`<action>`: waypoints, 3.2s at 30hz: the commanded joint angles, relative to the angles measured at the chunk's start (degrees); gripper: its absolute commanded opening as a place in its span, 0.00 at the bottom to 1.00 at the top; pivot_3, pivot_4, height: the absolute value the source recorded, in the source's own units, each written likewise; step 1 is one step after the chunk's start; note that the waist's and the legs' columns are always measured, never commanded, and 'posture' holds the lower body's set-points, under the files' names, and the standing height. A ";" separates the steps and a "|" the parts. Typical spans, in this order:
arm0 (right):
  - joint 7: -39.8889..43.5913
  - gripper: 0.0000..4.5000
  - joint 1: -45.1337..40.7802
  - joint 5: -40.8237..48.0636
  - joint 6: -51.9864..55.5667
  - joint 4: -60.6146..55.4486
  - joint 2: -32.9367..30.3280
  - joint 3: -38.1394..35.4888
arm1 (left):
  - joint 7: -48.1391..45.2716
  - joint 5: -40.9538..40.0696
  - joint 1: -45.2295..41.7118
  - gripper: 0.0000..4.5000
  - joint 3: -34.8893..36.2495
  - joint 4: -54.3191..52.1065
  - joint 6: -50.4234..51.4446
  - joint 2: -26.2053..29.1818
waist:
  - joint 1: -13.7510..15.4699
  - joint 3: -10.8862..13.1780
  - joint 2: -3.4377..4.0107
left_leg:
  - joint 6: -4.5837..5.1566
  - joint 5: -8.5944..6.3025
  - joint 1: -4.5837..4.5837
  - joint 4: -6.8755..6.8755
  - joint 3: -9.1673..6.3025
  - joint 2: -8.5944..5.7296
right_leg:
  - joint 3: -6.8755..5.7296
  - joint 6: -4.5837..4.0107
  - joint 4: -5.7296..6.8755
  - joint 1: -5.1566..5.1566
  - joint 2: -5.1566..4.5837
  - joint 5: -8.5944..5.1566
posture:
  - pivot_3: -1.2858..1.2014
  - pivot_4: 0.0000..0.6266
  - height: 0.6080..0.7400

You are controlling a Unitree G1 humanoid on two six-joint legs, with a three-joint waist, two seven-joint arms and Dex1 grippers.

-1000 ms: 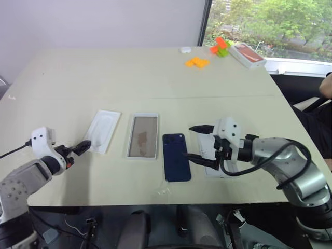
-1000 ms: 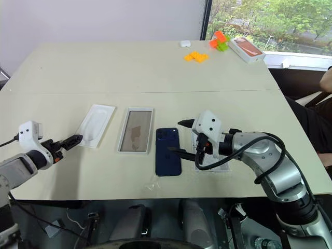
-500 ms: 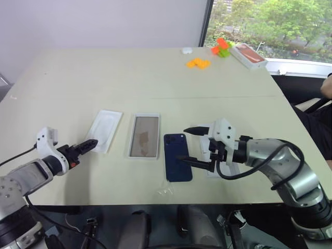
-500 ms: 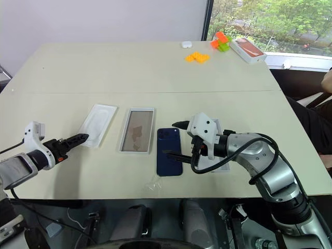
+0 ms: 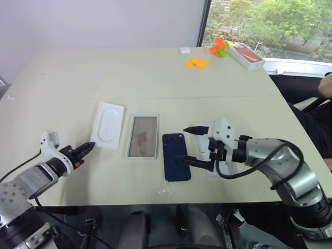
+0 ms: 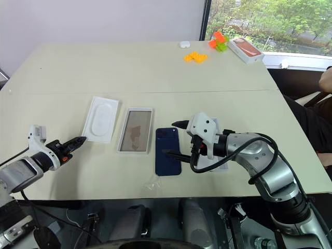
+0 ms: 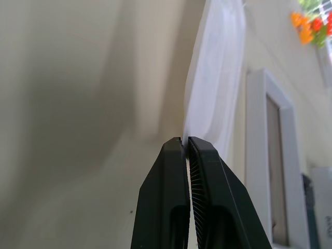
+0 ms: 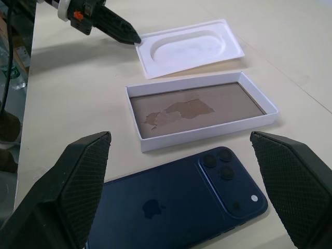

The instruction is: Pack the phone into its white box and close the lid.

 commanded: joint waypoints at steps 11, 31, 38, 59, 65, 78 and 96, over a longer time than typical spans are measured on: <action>0.62 1.00 -0.90 -0.04 -1.03 -0.87 0.13 0.59 | 5.85 -28.39 6.44 0.04 0.96 -6.57 -10.41 -0.16 | 0.11 0.00 -0.04 | -0.01 0.00 -0.05 0.00 -0.01 0.07 | 0.00 0.01 -0.01 -0.04 -0.07 0.01 | 0.52 0.24 1.00; 1.64 1.00 -0.43 -0.98 -2.06 -0.24 0.53 0.90 | 24.04 -40.87 19.47 0.04 -28.65 -26.33 -42.88 -7.09 | 0.37 -0.02 -0.09 | -0.09 0.05 -0.06 0.00 0.03 -0.07 | 0.04 -0.13 -0.09 0.03 -0.08 -0.07 | 0.52 0.24 1.00; 1.96 1.00 -0.63 -1.26 -2.58 0.37 0.57 1.10 | 25.48 -35.93 21.06 0.04 -33.10 -25.98 -48.57 -8.59 | 0.27 -0.01 -0.09 | -0.09 0.05 -0.05 0.00 0.05 -0.05 | 0.03 0.01 -0.09 0.04 0.07 -0.17 | 0.52 0.24 1.00; 3.00 1.00 -0.26 -1.17 -2.54 0.48 -0.03 0.83 | 25.53 -29.89 25.76 0.04 -37.73 -27.49 -53.50 -7.83 | 0.16 -0.01 -0.10 | -0.09 0.05 -0.06 0.00 0.05 -0.01 | 0.01 0.03 -0.16 0.04 0.08 -0.19 | 0.52 0.24 1.00; 3.27 1.00 -0.49 -1.39 -2.72 0.79 0.23 1.00 | 24.59 -29.17 26.13 0.23 -38.38 -27.30 -52.97 -6.65 | 0.18 0.00 -0.10 | -0.09 0.05 -0.07 -0.01 0.06 -0.01 | -0.02 0.03 -0.18 0.03 0.09 -0.20 | 0.52 0.24 1.00; 0.58 1.00 -3.20 -1.81 -1.01 2.78 3.33 1.38 | 9.00 -30.53 35.70 0.99 -35.43 -31.64 -46.39 7.23 | -0.05 0.09 -0.02 | -0.08 0.04 -0.12 -0.07 0.05 0.05 | -0.02 0.03 -0.25 -0.12 0.14 -0.22 | 0.52 0.24 1.00; -10.11 0.13 -18.29 -10.33 6.82 14.66 18.87 12.49 | -3.80 6.90 30.92 1.00 -23.81 -19.85 -55.61 16.41 | -0.15 0.20 0.07 | -0.09 0.04 -0.26 -0.23 0.06 0.11 | -0.02 -0.03 -0.35 -0.27 0.15 -0.20 | 0.52 0.24 1.00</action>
